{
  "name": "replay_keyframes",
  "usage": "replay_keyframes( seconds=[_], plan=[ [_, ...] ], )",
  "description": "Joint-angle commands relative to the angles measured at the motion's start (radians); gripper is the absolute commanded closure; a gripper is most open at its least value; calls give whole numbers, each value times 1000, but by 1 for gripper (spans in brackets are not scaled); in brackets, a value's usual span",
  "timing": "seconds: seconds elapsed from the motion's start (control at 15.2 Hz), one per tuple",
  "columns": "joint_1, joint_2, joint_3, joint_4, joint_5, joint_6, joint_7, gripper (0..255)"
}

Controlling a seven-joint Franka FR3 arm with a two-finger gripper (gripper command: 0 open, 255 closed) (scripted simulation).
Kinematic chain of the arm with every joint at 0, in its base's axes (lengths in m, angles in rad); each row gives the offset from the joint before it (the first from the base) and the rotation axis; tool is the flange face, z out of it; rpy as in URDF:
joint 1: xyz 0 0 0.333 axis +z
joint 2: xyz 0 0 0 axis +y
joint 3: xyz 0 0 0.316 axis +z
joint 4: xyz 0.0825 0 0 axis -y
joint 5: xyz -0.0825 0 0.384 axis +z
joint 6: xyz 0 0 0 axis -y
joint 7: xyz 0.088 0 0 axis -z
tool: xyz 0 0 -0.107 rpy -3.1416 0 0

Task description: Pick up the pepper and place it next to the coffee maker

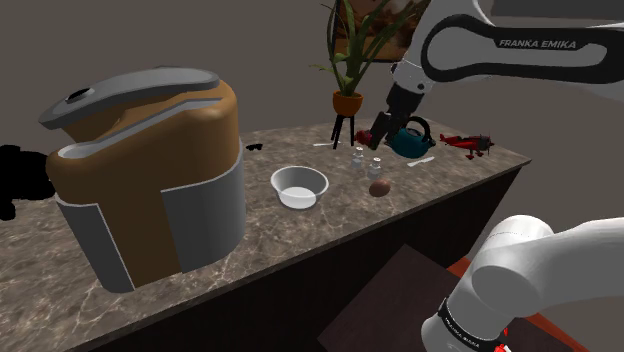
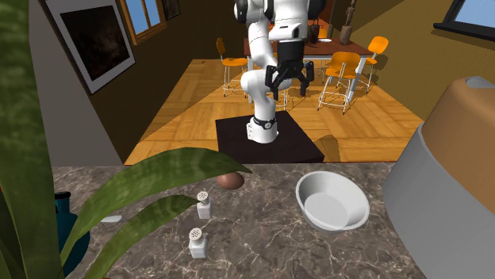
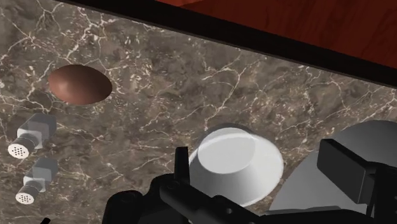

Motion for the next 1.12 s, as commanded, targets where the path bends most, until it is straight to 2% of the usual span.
replay_keyframes(
  seconds=[0.0,0.59,0.86,1.06],
  plan=[
    [-15,13,-40,-38,-21,66,-41,0],
    [-50,179,-218,-103,-70,356,-210,0],
    [-43,291,-309,-93,-56,484,-301,0],
    [-20,387,-385,-69,-17,574,-384,0]
  ],
)
